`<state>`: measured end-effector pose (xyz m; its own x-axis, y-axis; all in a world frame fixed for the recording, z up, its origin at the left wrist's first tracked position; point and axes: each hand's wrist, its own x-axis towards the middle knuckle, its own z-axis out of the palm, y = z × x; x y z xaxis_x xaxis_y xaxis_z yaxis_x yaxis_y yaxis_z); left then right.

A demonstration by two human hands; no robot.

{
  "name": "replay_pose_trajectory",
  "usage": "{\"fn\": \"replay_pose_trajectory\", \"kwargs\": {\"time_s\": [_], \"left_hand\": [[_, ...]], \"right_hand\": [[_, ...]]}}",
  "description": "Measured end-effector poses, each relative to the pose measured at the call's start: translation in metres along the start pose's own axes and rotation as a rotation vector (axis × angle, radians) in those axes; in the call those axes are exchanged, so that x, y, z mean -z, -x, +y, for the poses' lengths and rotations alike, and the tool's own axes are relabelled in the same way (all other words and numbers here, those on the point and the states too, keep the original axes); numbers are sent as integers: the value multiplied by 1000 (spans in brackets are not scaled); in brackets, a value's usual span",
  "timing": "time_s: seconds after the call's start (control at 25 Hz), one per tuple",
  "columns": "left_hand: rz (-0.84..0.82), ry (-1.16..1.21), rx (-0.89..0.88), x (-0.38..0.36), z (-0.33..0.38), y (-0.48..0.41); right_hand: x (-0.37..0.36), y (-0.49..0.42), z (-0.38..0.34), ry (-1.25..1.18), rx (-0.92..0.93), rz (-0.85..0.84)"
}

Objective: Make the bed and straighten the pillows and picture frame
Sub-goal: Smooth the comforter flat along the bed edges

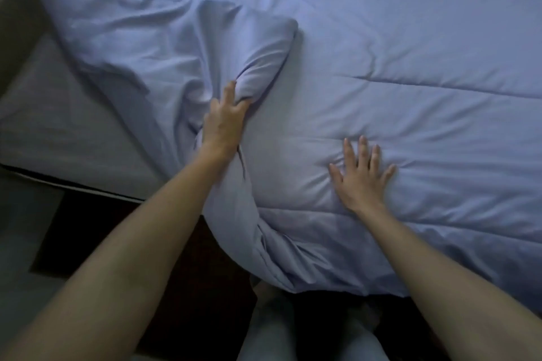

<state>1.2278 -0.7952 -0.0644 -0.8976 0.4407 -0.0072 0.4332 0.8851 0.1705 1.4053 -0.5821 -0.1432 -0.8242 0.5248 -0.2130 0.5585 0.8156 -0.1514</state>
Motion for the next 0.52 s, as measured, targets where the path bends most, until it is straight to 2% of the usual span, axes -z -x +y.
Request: {"fn": "replay_pose_trajectory", "kwargs": {"time_s": [0.08, 0.16, 0.24, 0.32, 0.52], "left_hand": [[217, 76, 107, 8, -34, 21], [421, 222, 293, 9, -72, 52], [555, 368, 501, 0, -114, 96], [594, 467, 665, -13, -149, 149], [422, 573, 1061, -16, -196, 250]], "right_hand": [[2, 1, -13, -74, 64, 72], [4, -3, -38, -152, 196, 128], [1, -15, -78, -175, 312, 143], [-3, -27, -115, -138, 374, 88], [-5, -49, -205, 19, 591, -97]]}}
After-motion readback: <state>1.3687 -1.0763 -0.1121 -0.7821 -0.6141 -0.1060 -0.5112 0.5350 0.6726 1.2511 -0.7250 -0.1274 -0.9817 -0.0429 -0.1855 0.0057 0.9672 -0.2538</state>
